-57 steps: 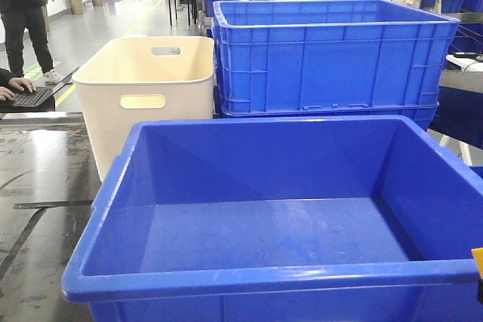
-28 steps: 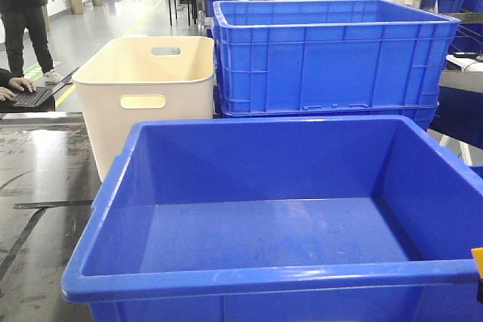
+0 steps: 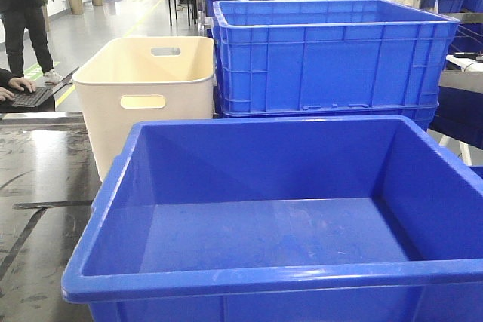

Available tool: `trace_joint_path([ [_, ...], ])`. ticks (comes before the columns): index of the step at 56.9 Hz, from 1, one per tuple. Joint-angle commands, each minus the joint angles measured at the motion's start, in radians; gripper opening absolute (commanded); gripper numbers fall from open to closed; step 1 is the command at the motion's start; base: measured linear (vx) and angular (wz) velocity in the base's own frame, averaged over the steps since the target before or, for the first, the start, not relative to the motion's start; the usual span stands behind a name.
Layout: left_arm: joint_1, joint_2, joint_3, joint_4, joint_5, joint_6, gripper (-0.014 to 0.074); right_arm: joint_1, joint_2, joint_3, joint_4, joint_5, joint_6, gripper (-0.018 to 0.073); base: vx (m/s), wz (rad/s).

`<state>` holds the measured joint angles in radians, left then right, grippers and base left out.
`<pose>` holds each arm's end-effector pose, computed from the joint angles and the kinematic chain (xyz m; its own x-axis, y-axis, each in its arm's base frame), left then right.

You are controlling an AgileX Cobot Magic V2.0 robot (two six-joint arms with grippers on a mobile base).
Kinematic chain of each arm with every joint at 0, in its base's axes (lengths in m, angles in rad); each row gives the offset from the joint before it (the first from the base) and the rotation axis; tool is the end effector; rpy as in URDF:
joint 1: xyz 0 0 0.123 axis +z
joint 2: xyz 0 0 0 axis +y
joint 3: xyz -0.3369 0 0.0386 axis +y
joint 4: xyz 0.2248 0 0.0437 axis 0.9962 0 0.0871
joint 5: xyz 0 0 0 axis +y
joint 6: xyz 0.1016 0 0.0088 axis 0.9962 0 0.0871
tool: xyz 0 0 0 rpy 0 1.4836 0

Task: Pick red and yellow blocks into blue bin
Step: 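Extend both grippers with the blocks over the blue bin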

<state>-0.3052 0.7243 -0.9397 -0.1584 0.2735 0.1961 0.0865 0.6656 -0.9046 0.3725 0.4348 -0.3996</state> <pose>0.0801 -0.0298 0.4691 0.0456 0.0312 -0.9985 0.3392 0.9397 0.0448 0.0657 0.0214 0.4487 -0.0675 -0.0644 -0.9956 -0.2420 0.9692 -0.0462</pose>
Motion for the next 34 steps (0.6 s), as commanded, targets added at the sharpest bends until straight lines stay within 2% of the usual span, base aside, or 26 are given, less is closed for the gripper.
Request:
trace_joint_path([
  [1, -0.057, 0.171, -0.114, -0.099, -0.052, 0.069, 0.0002, -0.006, 0.111, -0.077, 0.015, -0.080, -0.033, -0.0010, 0.00, 0.00],
  [9, -0.188, 0.417, -0.251, -0.265, -0.057, 0.311, 0.0002, -0.006, 0.268, -0.126, 0.101, -0.114, -0.034, -0.0010, 0.00, 0.00],
  [12, -0.220, 0.494, -0.302, -0.314, -0.062, 0.366, 0.0002, -0.006, 0.315, -0.135, 0.133, -0.113, -0.043, -0.0009, 0.00, 0.00],
  [16, -0.245, 0.579, -0.369, -0.354, -0.070, 0.397, 0.0002, -0.006, 0.366, -0.144, 0.160, -0.116, -0.074, -0.0006, 0.00, 0.00],
  [23, -0.260, 0.677, -0.444, -0.352, -0.079, 0.398, 0.0011, -0.006, 0.411, -0.144, 0.181, -0.124, -0.162, 0.0020, 0.00, 0.00],
  [28, -0.261, 0.704, -0.459, -0.353, -0.085, 0.398, 0.0045, -0.006, 0.423, -0.144, 0.193, -0.124, -0.180, 0.0076, 0.00, 0.00],
  [34, -0.261, 0.713, -0.457, -0.353, -0.079, 0.398, 0.0129, -0.006, 0.423, -0.144, 0.193, -0.125, -0.182, 0.0201, 0.00, 0.00],
])
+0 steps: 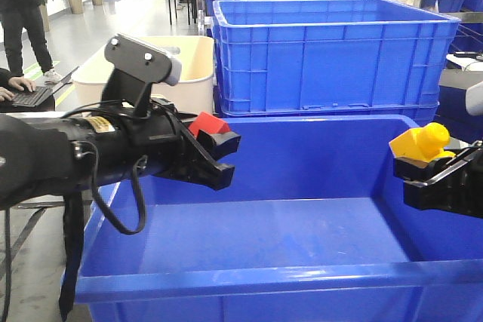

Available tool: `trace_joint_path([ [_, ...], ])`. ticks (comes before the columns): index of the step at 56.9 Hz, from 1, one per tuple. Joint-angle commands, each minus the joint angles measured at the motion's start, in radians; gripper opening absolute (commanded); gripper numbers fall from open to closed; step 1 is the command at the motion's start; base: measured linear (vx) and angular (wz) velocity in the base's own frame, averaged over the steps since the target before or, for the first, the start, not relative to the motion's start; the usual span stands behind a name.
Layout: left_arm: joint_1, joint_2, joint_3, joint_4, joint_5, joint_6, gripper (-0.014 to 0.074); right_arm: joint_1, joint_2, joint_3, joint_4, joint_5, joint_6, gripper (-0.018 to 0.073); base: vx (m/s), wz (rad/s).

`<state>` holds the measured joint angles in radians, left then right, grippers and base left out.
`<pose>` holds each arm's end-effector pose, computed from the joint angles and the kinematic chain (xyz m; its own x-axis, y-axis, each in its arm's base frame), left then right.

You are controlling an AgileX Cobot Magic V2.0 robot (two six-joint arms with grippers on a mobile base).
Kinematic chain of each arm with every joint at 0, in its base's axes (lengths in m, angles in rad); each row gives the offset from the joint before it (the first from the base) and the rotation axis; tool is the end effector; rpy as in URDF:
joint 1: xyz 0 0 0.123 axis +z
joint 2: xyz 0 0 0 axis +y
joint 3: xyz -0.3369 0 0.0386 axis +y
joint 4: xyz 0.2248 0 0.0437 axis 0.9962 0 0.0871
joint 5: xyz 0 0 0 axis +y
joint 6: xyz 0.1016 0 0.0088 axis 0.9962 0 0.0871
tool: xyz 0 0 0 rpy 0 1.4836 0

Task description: Pick red and yellow blocks into blue bin

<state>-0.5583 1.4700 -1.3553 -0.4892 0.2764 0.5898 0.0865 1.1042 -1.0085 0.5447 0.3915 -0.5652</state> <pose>0.2731 -0.1860 0.4524 -0.1538 0.2319 -0.9605 0.6524 0.7539 0.0776 0.2023 0.0378 0.4291 -0.3244 -0.0819 -0.9424 -0.2880 0.9575 0.0159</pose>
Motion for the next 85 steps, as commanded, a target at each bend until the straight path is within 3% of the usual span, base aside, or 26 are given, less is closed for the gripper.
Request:
trace_joint_path([
  [1, -0.008, -0.032, -0.042, -0.022, -0.080, 0.004, 0.0143, -0.006, -0.015, -0.040, 0.021, -0.081, -0.017, 0.0232, 0.00, 0.00],
  [14, -0.008, -0.032, -0.042, -0.022, -0.073, 0.002, 0.0456, -0.006, -0.015, -0.040, 0.021, -0.094, -0.017, 0.0599, 0.00, 0.00],
  [20, -0.008, -0.043, -0.042, -0.021, -0.063, 0.002, 0.0561, -0.006, -0.015, -0.040, 0.019, -0.095, -0.022, 0.0682, 0.00, 0.00],
  [25, -0.005, -0.070, -0.042, -0.017, -0.028, 0.004, 0.0597, -0.006, -0.029, -0.040, 0.019, -0.086, -0.035, 0.0687, 0.00, 0.00],
  [31, -0.006, -0.138, -0.042, 0.054, 0.039, 0.004, 0.0577, -0.006, -0.071, -0.040, 0.004, -0.064, -0.035, 0.0638, 0.00, 0.00],
  [37, -0.006, -0.224, -0.042, 0.143, 0.145, -0.047, 0.0462, -0.006, -0.138, -0.040, -0.039, -0.010, -0.033, 0.0484, 0.00, 0.00],
  [41, -0.006, -0.293, -0.039, 0.254, 0.222, -0.181, 0.0282, -0.006, -0.200, -0.039, -0.055, 0.062, -0.025, 0.0324, 0.00, 0.00],
  [46, -0.006, -0.364, -0.012, 0.405, 0.319, -0.357, 0.0036, -0.006, -0.274, -0.036, -0.082, 0.191, -0.019, 0.0052, 0.00, 0.00],
  [48, -0.006, -0.399, 0.014, 0.453, 0.338, -0.396, -0.0010, -0.006, -0.304, -0.033, -0.093, 0.227, -0.009, -0.0018, 0.00, 0.00],
  [52, -0.006, -0.476, 0.113, 0.507, 0.343, -0.451, -0.0009, -0.006, -0.367, 0.001, -0.107, 0.250, 0.035, -0.0015, 0.00, 0.00],
  [59, -0.006, -0.636, 0.341, 0.489, 0.270, -0.484, -0.0008, -0.006, -0.526, 0.145, -0.135, 0.188, 0.109, -0.0010, 0.00, 0.00],
  [69, -0.006, -0.864, 0.630, 0.466, 0.167, -0.531, -0.0006, -0.006, -0.720, 0.317, -0.142, 0.104, 0.122, -0.0011, 0.00, 0.00],
  [85, -0.006, -1.015, 0.741, 0.465, 0.184, -0.531, -0.0006, -0.006, -0.780, 0.395, -0.139, 0.088, 0.099, -0.0011, 0.00, 0.00],
])
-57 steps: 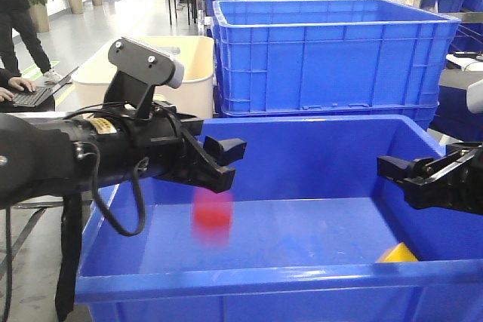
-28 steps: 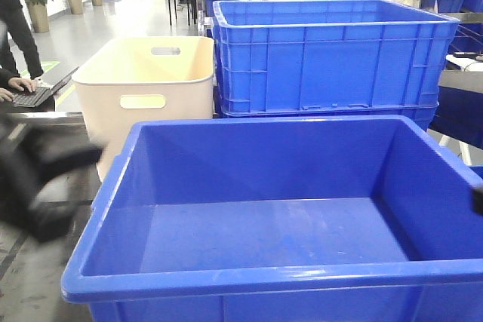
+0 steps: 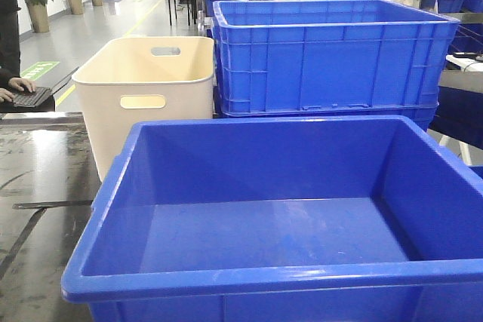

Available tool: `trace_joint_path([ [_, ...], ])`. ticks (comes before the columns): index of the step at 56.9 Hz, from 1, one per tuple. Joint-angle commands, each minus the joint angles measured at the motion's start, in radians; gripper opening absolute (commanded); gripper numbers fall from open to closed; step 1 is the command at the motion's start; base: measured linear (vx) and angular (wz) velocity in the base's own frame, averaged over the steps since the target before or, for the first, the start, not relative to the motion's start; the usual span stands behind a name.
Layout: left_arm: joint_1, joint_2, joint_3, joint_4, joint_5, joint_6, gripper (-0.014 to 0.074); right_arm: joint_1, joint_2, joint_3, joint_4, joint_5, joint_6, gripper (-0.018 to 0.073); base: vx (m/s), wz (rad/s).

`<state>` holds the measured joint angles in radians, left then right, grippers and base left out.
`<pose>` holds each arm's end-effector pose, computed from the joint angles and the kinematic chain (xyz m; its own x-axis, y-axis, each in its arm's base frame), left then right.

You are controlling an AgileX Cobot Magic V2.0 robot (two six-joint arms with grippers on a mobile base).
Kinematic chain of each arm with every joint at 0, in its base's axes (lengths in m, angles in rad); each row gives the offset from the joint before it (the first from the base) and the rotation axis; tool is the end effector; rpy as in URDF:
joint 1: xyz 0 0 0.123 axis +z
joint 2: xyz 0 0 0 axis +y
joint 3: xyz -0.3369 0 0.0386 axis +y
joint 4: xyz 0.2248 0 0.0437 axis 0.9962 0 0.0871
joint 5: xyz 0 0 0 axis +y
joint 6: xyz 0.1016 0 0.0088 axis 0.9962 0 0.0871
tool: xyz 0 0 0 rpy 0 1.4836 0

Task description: Pick red and yellow blocks into blue bin

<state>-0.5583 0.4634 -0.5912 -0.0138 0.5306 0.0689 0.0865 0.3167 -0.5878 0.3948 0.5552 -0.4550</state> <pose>0.0252 -0.0166 0.3484 -0.2323 0.2123 -0.9492 0.5495 0.8339 0.0520 -0.0065 0.0202 0.3508 -0.1269 -0.1235 -0.9842 -0.3004 0.9504 -0.0805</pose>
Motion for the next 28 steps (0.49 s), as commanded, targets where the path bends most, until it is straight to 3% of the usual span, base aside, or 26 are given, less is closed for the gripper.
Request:
trace_joint_path([
  [1, -0.006, -0.008, -0.023, -0.010, -0.069, -0.010, -0.0006, -0.006, 0.007, -0.025, 0.012, -0.072, -0.011, -0.0011, 0.00, 0.00],
  [28, -0.006, -0.005, -0.023, -0.010, -0.066, -0.009, -0.0006, -0.006, 0.007, -0.025, 0.012, -0.062, -0.011, -0.0011, 0.00, 0.00],
])
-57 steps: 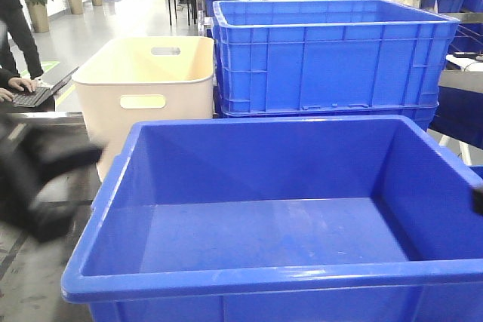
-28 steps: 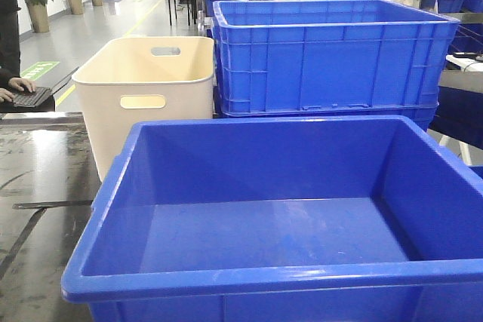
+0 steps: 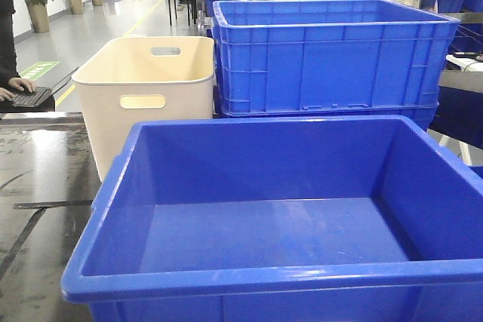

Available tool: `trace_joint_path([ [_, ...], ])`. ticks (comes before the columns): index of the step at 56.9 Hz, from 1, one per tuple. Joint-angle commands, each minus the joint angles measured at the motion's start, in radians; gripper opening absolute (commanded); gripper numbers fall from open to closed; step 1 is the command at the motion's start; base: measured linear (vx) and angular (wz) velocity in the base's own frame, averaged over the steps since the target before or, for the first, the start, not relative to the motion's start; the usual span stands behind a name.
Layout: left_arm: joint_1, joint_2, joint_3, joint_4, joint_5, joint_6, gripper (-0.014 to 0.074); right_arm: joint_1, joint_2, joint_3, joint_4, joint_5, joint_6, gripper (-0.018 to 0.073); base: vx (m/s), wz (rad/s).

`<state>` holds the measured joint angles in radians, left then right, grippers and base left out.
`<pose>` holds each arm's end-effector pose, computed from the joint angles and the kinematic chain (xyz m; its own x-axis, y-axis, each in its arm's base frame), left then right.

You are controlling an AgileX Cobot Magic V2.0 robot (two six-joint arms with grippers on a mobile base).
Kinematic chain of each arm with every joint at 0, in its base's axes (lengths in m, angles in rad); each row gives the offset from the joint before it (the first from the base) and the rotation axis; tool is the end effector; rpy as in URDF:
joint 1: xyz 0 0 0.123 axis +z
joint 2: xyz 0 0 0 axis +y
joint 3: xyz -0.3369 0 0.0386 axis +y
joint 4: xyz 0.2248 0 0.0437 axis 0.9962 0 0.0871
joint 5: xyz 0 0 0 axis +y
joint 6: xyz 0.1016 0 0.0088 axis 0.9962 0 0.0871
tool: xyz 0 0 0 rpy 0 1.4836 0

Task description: Pick red and yellow blocks into blue bin

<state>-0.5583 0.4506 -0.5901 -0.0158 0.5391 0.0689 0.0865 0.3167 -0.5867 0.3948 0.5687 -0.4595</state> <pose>0.0225 -0.0151 0.3476 -0.2306 0.2092 -0.9503 0.5499 0.8337 0.0501 -0.0067 0.0206 0.3492 -0.1380 -0.1313 -0.9817 -0.3067 0.9481 -0.0837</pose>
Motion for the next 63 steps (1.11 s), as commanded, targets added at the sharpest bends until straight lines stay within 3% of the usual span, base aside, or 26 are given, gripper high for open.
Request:
trace_joint_path([
  [1, -0.006, 0.008, -0.023, -0.008, -0.075, -0.009, -0.0006, -0.006, 0.007, -0.026, 0.012, -0.075, -0.006, -0.0011, 0.00, 0.00],
  [10, 0.043, -0.065, 0.064, 0.010, -0.176, 0.062, -0.0006, -0.006, 0.007, -0.026, 0.012, -0.075, -0.006, -0.0011, 0.00, 0.00],
  [17, 0.175, -0.222, 0.242, -0.001, -0.325, 0.060, -0.0006, -0.006, 0.007, -0.026, 0.012, -0.075, -0.006, -0.0011, 0.00, 0.00],
  [26, 0.351, -0.436, 0.467, -0.053, -0.429, 0.059, -0.0006, -0.006, 0.007, -0.026, 0.012, -0.075, -0.006, -0.0011, 0.00, 0.00],
  [32, 0.410, -0.478, 0.590, -0.060, -0.539, 0.058, -0.0006, -0.006, 0.007, -0.026, 0.012, -0.073, -0.006, -0.0011, 0.00, 0.00],
  [63, 0.431, -0.469, 0.600, -0.058, -0.564, 0.071, -0.0006, -0.006, 0.004, -0.026, 0.012, -0.072, -0.006, -0.0011, 0.00, 0.00],
])
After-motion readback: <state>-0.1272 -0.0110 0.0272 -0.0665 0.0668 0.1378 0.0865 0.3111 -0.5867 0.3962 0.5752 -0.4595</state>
